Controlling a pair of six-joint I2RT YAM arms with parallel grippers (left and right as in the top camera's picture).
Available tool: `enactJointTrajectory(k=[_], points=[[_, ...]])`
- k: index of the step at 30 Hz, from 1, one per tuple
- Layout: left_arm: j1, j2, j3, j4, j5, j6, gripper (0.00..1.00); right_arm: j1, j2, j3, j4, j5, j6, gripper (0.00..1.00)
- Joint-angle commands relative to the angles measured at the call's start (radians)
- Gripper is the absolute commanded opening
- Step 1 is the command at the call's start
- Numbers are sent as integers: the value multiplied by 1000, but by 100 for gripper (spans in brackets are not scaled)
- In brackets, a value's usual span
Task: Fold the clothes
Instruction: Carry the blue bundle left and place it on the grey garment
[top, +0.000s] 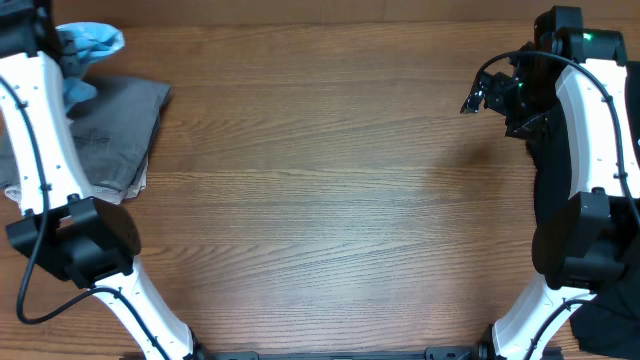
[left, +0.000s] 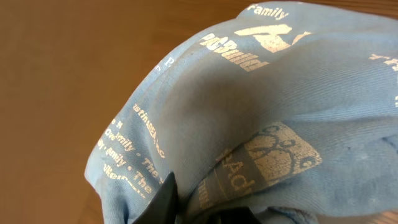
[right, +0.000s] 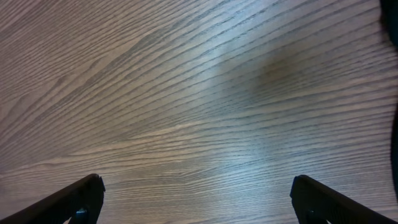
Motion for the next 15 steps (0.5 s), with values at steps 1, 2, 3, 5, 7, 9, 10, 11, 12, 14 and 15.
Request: enactJointTrajectory(k=[1,2,3,5,7,9,10,11,12,14,15], points=[[63,-42,27,29,33,55,5,-1,-10,13,3,7,-8,100],[79,-42,26,37,43,58,4,-1,-10,13,3,7,-8,100],[95,-40,25,43,58,61,4,-1,-10,13,3,7,-8,100],[120,-37,21,54,85,61,4,-1,-10,13,3,7,-8,100],[140,-32,15,65,115,63,4,-1,-10,13,3,7,-8,100],[153,-21,12,70,137,68,4,-1,-10,13,3,7,-8,100],[155,-13,12,71,137,69,4,-1,-10,13,3,7,-8,100],[156,-5,12,71,137,72,4,-1,-10,13,3,7,-8,100],[156,8,13,71,137,72,4,-1,-10,13,3,7,-8,100],[156,29,12,68,137,72,4,-1,-10,13,3,7,-8,100],[155,42,12,67,137,72,4,-1,-10,13,3,7,-8,100]])
